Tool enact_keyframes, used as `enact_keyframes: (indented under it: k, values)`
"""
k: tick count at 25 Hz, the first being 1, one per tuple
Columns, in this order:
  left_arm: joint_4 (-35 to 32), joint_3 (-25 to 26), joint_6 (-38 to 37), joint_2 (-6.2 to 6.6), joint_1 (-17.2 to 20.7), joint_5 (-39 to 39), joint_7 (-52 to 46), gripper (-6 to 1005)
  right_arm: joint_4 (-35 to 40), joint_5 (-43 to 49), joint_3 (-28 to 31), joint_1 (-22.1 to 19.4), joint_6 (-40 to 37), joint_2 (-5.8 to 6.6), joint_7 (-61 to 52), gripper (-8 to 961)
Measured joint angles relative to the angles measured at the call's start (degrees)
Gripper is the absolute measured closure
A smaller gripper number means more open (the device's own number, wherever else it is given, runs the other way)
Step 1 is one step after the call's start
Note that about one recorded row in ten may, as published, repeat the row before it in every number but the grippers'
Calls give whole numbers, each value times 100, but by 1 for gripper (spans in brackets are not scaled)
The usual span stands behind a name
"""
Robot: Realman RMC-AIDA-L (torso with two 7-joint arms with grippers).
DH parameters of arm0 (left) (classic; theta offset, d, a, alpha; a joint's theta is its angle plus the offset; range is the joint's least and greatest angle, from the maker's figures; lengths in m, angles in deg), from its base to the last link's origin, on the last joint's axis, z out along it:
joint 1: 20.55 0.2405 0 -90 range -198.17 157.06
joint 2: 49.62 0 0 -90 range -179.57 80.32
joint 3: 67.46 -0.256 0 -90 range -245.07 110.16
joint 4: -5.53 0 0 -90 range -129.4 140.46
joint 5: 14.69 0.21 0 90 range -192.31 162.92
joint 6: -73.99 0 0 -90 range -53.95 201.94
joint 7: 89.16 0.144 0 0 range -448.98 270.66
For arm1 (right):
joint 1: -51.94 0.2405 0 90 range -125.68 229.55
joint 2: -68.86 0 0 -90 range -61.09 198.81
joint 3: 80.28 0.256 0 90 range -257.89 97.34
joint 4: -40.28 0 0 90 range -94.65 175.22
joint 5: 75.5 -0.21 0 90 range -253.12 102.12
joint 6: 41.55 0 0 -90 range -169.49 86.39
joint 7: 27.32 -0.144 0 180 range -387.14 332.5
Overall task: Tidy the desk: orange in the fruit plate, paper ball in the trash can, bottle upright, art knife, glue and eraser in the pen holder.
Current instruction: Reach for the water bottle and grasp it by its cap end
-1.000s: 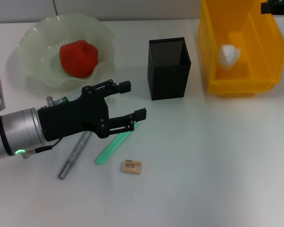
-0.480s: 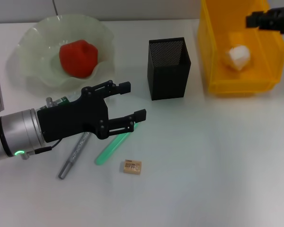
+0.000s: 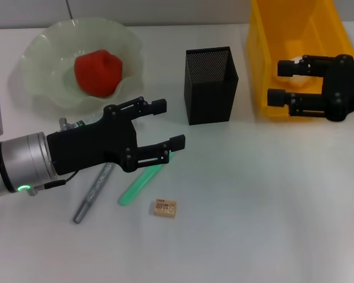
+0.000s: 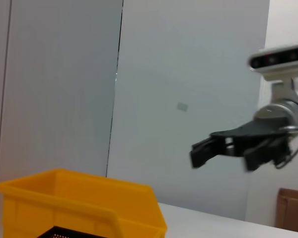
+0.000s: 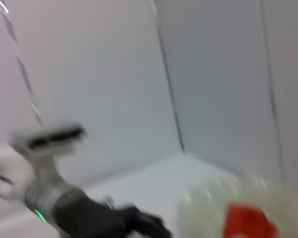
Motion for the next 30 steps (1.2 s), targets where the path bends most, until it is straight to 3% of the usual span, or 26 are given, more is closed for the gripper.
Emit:
enact_keyframes:
  k: [2,5,15,22,30]
  values:
    - [-12,-7,-2,0,-8,0,1,200,-167,-193,-3,-65,-71,0,252,353]
    - [-17,-14,-11,-4,-30,0,3,200,-1102,-627,26,-143,-561,1,1463,287]
    - [-39,6,35,-8,-192,-8,-73,201,-3307,-696,33,-119,-760,-6,3167,213]
    - [-416,-36,306,0,-317,-93,-807,201,-4114,-703,164,-160,-716,-4,3605,215]
    - [-1460,-734,888,28,-377,52,-2025,202,-4457,-708,227,-197,-573,-4,3710,215]
